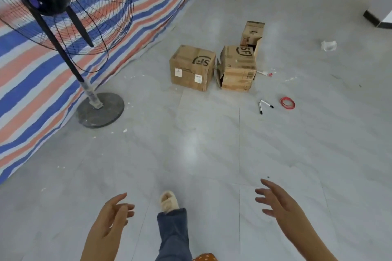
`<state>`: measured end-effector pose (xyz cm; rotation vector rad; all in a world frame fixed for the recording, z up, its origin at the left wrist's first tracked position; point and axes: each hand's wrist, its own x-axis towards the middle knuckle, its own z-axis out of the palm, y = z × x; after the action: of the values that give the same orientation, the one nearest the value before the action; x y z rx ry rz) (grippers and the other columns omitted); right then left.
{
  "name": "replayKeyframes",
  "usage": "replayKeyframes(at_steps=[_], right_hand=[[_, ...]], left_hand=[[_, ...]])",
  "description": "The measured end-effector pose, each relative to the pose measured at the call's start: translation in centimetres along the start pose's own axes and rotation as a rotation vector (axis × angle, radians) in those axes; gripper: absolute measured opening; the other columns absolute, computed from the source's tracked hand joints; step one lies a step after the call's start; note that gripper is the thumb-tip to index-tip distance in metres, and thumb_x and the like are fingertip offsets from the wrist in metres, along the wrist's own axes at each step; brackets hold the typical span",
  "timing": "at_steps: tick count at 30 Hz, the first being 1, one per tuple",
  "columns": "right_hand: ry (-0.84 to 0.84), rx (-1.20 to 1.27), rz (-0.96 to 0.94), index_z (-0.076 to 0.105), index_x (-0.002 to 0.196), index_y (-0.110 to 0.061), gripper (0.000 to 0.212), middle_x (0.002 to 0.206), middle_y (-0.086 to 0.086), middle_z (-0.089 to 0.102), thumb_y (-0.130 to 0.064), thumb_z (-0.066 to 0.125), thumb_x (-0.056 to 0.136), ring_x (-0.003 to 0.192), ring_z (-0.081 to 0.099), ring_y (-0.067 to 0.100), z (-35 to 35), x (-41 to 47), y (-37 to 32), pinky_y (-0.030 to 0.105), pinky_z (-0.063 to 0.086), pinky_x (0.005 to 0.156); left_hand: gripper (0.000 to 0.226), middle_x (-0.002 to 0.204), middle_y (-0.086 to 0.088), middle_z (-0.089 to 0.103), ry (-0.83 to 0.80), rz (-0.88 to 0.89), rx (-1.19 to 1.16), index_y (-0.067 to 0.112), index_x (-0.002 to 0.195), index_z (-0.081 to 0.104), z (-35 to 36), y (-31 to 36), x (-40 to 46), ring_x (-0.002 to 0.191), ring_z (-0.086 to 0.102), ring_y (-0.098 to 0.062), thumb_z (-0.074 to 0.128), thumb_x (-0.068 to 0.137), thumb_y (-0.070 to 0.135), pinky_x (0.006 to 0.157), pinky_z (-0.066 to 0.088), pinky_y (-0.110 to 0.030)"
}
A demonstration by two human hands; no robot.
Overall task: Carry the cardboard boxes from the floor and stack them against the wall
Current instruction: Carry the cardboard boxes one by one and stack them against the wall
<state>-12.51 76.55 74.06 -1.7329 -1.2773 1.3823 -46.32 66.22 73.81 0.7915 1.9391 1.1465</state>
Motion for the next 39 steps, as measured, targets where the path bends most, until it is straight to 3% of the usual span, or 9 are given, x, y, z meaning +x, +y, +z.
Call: replayKeyframes(at_steps=[2,7,14,18,24,30,32,35,39], right_hand=[[0.02,0.018,0.019,0.057,0.12,-0.024,0.025,0.105,-0.005,0.069,-0.018,0.047,0.099,0.094,0.067,0.008,2.0,3.6,-1.7,0.025,0.051,0.073],[0.044,0.038,0.006,0.057,0.116,-0.031,0.023,0.105,-0.009,0.069,-0.022,0.047,0.098,0.089,0.068,0.003,6.8,12.5,-8.8,0.021,0.051,0.072],[0.071,0.023,0.004,0.056,0.117,-0.034,0.023,0.106,-0.012,0.067,-0.025,0.045,0.099,0.095,0.066,0.004,10.5,22.8,-16.2,0.023,0.051,0.079],[0.08,0.022,0.085,0.056,0.122,-0.024,0.025,0.109,-0.002,0.067,-0.02,0.044,0.1,0.097,0.065,0.012,10.7,29.1,-17.7,0.032,0.051,0.085],[0.067,0.025,0.133,0.054,0.126,-0.02,0.028,0.112,0.003,0.065,-0.023,0.044,0.1,0.099,0.063,0.017,9.7,42.2,-21.9,0.038,0.049,0.09],[0.017,-0.047,-0.015,0.056,0.124,-0.026,0.027,0.108,-0.01,0.067,-0.027,0.046,0.099,0.098,0.064,0.007,8.4,57.2,-31.1,0.031,0.051,0.085],[-0.019,-0.116,-0.061,0.054,0.124,-0.031,0.027,0.109,-0.013,0.065,-0.029,0.045,0.099,0.1,0.063,0.004,8.1,61.1,-33.9,0.034,0.049,0.093],[-0.04,-0.102,-0.087,0.055,0.121,-0.035,0.025,0.108,-0.015,0.067,-0.029,0.045,0.099,0.096,0.064,-0.002,8.3,65.8,-36.2,0.028,0.05,0.088],[-0.039,-0.107,0.013,0.055,0.117,-0.039,0.023,0.105,-0.015,0.067,-0.028,0.047,0.098,0.096,0.064,-0.002,9.6,70.8,-36.0,0.031,0.05,0.09]], left_hand=[[0.024,0.093,-0.008,0.068,-0.016,0.017,0.004,0.015,0.111,0.059,0.1,1.6,5.2,0.091,0.065,-0.024,0.044,0.096,0.004,0.069,0.052,-0.014],[0.021,0.095,0.0,0.068,-0.088,0.078,0.043,0.032,0.103,0.057,-0.1,8.5,18.6,0.092,0.065,-0.018,0.044,0.096,0.016,0.085,0.049,-0.037],[0.03,0.089,0.013,0.07,-0.163,0.114,0.102,0.036,0.105,0.058,1.3,15.0,31.9,0.088,0.067,-0.008,0.046,0.079,0.045,0.083,0.049,-0.037],[0.02,0.089,0.007,0.071,-0.152,0.058,0.089,0.034,0.105,0.059,3.5,16.2,38.0,0.09,0.067,-0.012,0.047,0.09,0.031,0.087,0.049,-0.042],[0.023,0.093,-0.002,0.069,-0.076,-0.015,0.05,0.032,0.098,0.058,8.2,19.3,47.5,0.09,0.066,-0.02,0.048,0.095,0.012,0.089,0.048,-0.044],[0.021,0.093,-0.004,0.069,-0.019,0.014,0.024,0.029,0.099,0.059,13.9,26.3,58.5,0.074,0.065,0.0,0.049,0.095,0.011,0.071,0.048,-0.015],[0.019,0.096,0.002,0.069,-0.047,0.042,0.045,0.034,0.102,0.057,15.7,28.0,61.7,0.082,0.065,-0.003,0.049,0.095,0.018,0.078,0.05,-0.021],[0.017,0.096,0.006,0.069,-0.079,0.044,0.056,0.035,0.104,0.057,17.8,29.9,66.0,0.092,0.066,-0.014,0.048,0.091,0.028,0.089,0.049,-0.039],[0.02,0.092,0.005,0.07,-0.131,-0.015,0.101,0.034,0.103,0.06,19.8,29.9,73.0,0.092,0.066,-0.017,0.051,0.094,0.018,0.092,0.049,-0.046]])
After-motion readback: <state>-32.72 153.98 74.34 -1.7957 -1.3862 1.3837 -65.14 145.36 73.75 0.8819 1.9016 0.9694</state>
